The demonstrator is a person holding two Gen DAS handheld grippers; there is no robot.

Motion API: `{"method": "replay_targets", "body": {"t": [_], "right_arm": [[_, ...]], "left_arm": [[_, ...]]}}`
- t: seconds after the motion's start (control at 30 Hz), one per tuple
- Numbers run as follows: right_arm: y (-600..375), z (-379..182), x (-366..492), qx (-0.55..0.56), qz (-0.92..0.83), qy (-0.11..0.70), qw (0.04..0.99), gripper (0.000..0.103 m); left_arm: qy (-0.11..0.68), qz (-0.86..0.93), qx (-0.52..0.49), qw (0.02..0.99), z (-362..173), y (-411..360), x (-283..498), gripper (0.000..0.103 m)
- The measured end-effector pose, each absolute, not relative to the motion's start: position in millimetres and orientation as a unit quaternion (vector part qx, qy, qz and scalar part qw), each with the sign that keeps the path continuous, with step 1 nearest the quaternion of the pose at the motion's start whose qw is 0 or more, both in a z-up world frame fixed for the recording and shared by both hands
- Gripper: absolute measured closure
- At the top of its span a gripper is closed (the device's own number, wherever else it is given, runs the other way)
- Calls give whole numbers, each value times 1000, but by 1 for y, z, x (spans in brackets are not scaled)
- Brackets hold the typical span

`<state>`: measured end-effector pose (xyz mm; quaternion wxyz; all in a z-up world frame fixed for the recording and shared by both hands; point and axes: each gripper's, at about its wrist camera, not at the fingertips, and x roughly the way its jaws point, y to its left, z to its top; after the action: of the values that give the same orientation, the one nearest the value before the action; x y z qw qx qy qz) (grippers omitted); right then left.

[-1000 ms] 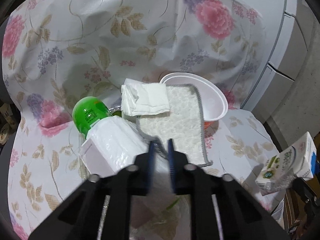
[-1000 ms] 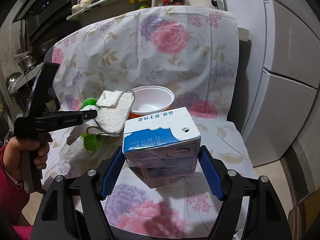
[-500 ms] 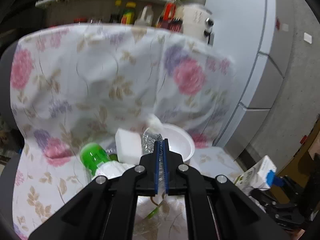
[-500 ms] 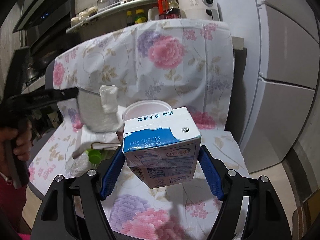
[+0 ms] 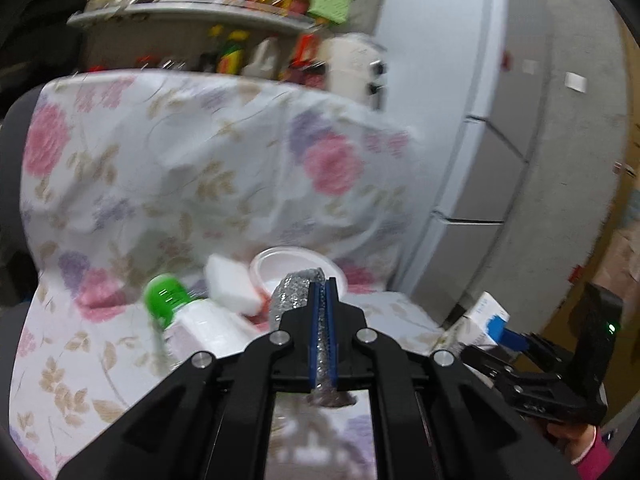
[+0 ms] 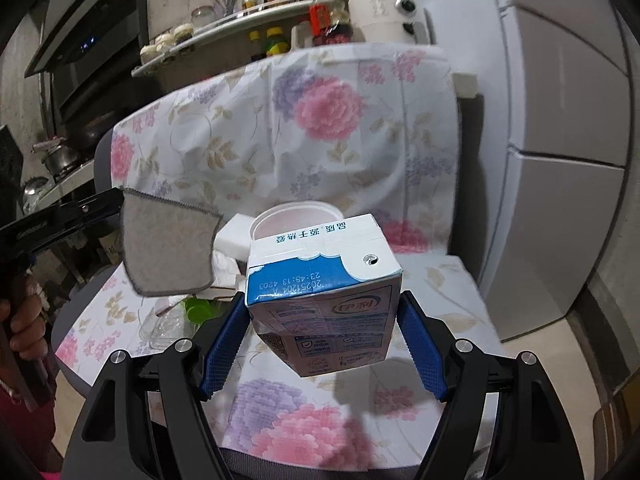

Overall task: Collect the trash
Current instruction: 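Carry carton and cloth to the bin and open both grippers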

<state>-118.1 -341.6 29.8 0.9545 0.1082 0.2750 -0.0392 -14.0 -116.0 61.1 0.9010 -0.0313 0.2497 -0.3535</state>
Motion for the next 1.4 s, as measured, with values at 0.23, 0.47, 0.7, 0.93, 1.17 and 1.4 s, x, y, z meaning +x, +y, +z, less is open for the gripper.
{"method": "replay_targets", "body": {"t": [0.23, 0.47, 0.7, 0.93, 1.17, 1.4], "right_arm": [[-367, 40, -180, 105, -101, 253, 956, 28], [-404, 24, -265, 96, -205, 261, 938, 28], [-443, -16, -355, 125, -307, 274, 903, 28], [-476, -79, -390, 183, -339, 297, 874, 28], [-496, -134, -387, 222, -339, 327, 854, 28], [-509, -164, -383, 243, -342, 333, 844, 17]], "left_arm": [[213, -454, -17, 865, 70, -163, -71, 100], [220, -530, 14, 819, 36, -237, -135, 101], [229, -590, 80, 770, -17, -312, -206, 100], [259, -630, 120, 722, -74, -366, -240, 100], [315, -622, 140, 703, -116, -400, -229, 100], [319, -617, 163, 700, -134, -420, -232, 84]]}}
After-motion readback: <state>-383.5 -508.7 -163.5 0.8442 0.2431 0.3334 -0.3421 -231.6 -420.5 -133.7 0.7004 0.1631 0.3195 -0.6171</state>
